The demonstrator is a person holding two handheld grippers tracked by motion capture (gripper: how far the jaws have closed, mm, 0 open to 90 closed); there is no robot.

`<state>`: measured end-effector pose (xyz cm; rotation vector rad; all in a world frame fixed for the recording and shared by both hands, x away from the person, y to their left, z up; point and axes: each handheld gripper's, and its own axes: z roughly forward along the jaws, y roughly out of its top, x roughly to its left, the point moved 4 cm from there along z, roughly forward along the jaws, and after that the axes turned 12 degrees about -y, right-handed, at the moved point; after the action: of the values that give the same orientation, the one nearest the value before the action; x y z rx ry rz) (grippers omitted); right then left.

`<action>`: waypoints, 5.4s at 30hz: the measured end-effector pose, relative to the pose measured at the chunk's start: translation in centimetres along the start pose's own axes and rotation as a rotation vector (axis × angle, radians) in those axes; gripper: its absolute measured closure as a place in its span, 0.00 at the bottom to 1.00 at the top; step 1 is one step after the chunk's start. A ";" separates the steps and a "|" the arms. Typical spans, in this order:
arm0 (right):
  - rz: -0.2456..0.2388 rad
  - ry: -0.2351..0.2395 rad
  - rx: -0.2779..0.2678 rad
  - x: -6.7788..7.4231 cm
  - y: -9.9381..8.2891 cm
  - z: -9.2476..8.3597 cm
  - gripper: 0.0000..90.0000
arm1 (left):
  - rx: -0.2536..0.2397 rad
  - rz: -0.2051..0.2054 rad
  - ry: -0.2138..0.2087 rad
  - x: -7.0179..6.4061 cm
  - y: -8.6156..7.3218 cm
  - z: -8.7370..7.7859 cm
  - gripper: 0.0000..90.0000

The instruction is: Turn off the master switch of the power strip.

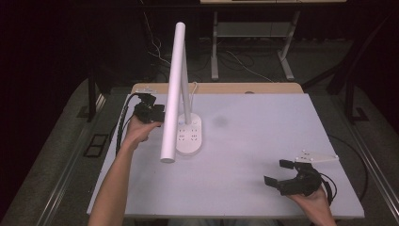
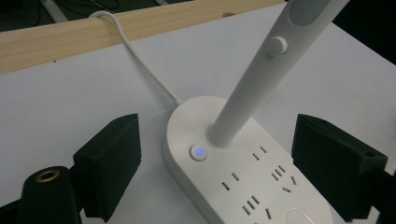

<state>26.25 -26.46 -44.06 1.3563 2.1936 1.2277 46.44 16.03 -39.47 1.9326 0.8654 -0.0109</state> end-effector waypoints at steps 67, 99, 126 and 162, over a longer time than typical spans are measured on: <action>-0.012 -0.001 0.013 -0.2 -0.2 0.1 0.00 | 0.034 -0.085 -0.023 1.7 -2.1 5.0 1.00; -0.019 0.000 0.013 -0.2 -0.1 0.1 0.00 | 0.036 -0.127 -0.038 2.2 -3.3 5.3 1.00; -0.023 -0.001 0.006 -0.1 -0.2 -0.2 0.00 | 0.040 -0.160 0.010 1.4 -2.9 6.2 1.00; -0.018 0.005 0.014 -0.1 -0.3 -0.1 0.00 | -0.083 -0.223 -0.042 2.1 -3.7 5.4 1.00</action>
<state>26.10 -26.65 -44.23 1.3372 2.2165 1.2127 47.74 13.94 -45.90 1.7445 1.0338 -0.1453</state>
